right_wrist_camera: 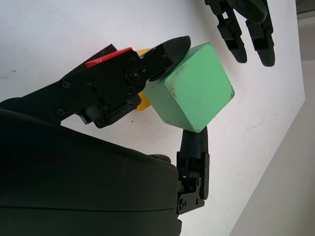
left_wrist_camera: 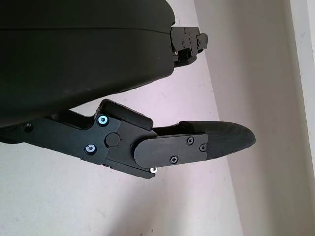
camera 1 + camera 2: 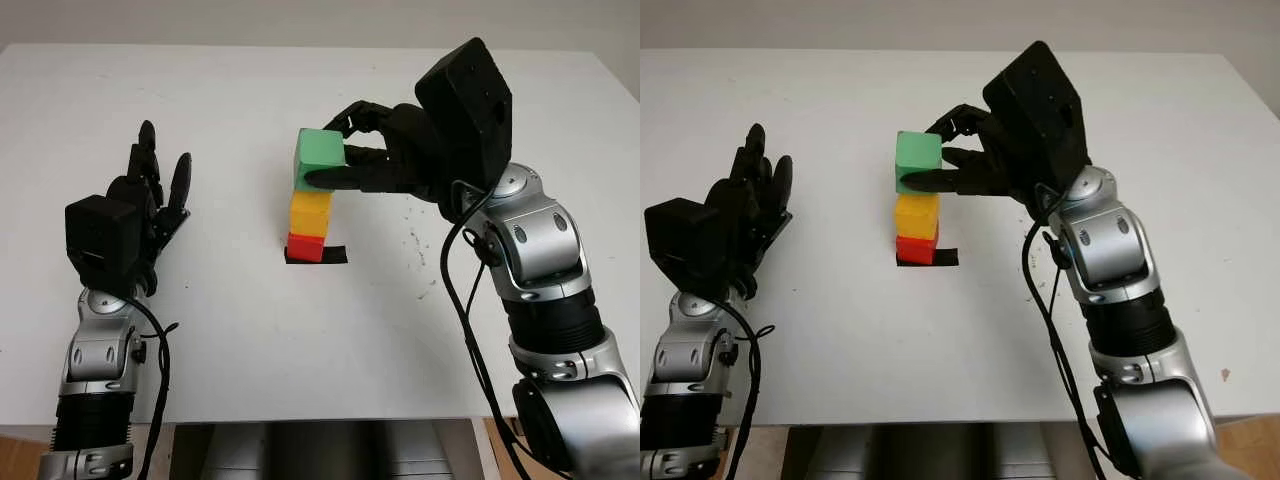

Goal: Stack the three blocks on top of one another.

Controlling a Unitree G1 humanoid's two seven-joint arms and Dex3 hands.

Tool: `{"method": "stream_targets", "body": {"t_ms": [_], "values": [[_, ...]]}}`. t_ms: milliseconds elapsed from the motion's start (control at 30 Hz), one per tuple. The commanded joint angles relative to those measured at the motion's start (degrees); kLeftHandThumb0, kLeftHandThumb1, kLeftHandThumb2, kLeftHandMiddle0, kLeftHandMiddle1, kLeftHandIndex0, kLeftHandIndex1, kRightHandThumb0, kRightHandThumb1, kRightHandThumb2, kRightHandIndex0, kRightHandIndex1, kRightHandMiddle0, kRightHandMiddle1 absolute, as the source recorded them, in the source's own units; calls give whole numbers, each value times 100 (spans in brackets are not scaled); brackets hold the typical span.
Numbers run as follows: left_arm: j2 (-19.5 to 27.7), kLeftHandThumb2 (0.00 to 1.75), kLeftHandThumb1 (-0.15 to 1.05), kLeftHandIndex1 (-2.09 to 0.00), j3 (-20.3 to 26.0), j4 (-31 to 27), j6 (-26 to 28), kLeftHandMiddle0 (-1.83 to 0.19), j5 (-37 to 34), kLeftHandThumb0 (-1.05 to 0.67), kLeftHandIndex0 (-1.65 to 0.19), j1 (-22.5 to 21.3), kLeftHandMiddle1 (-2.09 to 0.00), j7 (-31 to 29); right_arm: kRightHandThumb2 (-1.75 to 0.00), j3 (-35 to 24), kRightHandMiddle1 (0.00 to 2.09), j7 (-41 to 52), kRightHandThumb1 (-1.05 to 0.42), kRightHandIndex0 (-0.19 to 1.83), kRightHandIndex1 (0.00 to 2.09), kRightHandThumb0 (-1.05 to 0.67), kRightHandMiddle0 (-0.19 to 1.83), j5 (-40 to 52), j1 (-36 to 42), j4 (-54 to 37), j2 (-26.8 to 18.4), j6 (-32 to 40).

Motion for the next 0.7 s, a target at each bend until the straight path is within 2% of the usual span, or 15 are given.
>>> {"method": "stream_targets", "body": {"t_ms": [0,467,667], "values": [[34,52,105,-5,-12,-134,-33,17,18,-76,11,15,-5,-17,-7,-26,176,-13,-105,30,4,-43,19,25,50,-59,18,-11],[13,52,105,-5,11,-145,-4,17,-7,-76,11,26,-5,-2,-6,94,183,28,-104,30,4,-45,23,-32,68,9,-44,-123],[20,52,105,-5,2,-137,-22,18,1,-76,11,34,-5,-10,-5,110,180,-5,-104,29,4,-44,22,-57,93,-3,-23,-76]]}}
